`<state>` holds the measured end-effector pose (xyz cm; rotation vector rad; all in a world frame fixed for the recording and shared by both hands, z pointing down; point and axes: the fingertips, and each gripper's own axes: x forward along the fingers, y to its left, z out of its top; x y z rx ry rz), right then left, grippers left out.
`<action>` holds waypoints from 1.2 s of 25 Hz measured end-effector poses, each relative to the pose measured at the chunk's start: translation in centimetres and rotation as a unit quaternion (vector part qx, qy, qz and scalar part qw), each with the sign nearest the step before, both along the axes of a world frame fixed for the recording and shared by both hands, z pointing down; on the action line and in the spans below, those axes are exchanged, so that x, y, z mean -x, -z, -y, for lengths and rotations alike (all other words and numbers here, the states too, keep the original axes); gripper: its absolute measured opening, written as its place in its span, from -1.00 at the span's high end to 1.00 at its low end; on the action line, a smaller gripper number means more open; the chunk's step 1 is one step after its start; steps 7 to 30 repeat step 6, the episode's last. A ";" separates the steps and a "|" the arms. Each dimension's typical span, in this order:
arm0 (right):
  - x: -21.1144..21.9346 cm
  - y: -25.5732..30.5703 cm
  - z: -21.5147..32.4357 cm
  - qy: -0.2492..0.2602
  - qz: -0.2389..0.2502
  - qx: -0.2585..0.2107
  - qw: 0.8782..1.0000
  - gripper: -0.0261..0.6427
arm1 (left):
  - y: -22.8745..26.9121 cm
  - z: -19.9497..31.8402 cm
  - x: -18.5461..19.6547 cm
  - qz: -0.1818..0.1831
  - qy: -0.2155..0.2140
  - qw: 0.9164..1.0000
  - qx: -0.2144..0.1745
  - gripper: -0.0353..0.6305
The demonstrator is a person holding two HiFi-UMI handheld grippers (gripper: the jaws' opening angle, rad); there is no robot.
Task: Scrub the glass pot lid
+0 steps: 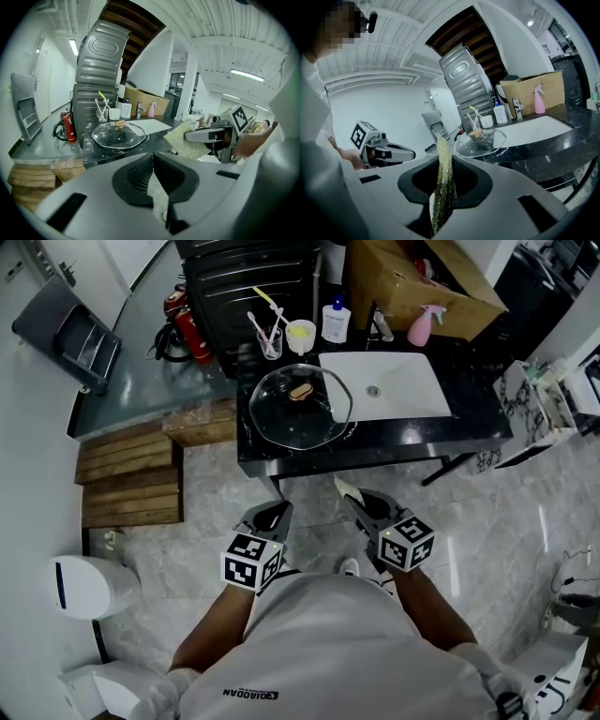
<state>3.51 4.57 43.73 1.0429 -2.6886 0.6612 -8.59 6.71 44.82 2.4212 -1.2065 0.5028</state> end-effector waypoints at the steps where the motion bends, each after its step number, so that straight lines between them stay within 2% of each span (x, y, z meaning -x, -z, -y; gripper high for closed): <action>1: 0.0 0.0 0.0 -0.001 0.000 0.000 1.000 0.66 | 0.0 0.0 0.0 0.000 0.000 1.000 0.000 0.84; 30: 0.0 -0.2 -0.1 -0.005 0.003 0.004 1.000 0.67 | -0.2 0.0 0.2 -0.001 0.001 1.000 0.000 0.84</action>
